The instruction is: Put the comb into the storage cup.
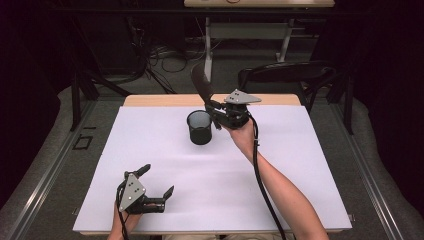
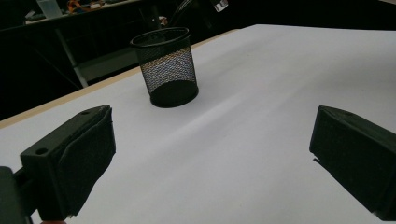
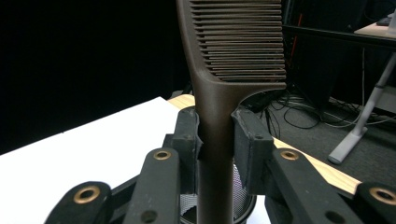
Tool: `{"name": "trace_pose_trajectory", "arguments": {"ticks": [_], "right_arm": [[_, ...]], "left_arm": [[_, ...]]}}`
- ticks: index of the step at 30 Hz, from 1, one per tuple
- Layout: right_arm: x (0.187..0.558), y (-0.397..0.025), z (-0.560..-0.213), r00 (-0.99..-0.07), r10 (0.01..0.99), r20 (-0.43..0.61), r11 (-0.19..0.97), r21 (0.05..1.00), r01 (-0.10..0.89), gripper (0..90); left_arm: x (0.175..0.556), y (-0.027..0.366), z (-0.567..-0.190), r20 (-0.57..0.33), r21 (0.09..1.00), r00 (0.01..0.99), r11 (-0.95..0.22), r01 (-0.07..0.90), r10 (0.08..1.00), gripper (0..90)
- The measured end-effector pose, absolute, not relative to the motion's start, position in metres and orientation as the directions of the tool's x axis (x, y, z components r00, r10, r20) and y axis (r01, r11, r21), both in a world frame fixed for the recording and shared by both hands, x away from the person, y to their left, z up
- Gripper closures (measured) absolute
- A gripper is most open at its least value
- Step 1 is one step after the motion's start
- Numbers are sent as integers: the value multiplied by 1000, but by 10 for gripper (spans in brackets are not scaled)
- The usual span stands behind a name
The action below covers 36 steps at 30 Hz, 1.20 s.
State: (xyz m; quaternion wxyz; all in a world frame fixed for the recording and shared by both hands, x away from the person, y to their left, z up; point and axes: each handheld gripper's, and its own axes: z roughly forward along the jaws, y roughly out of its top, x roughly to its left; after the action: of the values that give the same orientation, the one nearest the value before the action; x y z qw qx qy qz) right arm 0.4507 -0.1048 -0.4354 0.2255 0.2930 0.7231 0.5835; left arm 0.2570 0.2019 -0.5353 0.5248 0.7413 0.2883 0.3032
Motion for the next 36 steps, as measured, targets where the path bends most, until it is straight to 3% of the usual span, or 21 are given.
{"name": "trace_pose_trajectory", "arguments": {"ticks": [36], "right_arm": [[464,-91,-434,-737,676,-7,135,984,114,727]], "left_arm": [[256,203,-535,145,955,647,-277,107,749,2]]}}
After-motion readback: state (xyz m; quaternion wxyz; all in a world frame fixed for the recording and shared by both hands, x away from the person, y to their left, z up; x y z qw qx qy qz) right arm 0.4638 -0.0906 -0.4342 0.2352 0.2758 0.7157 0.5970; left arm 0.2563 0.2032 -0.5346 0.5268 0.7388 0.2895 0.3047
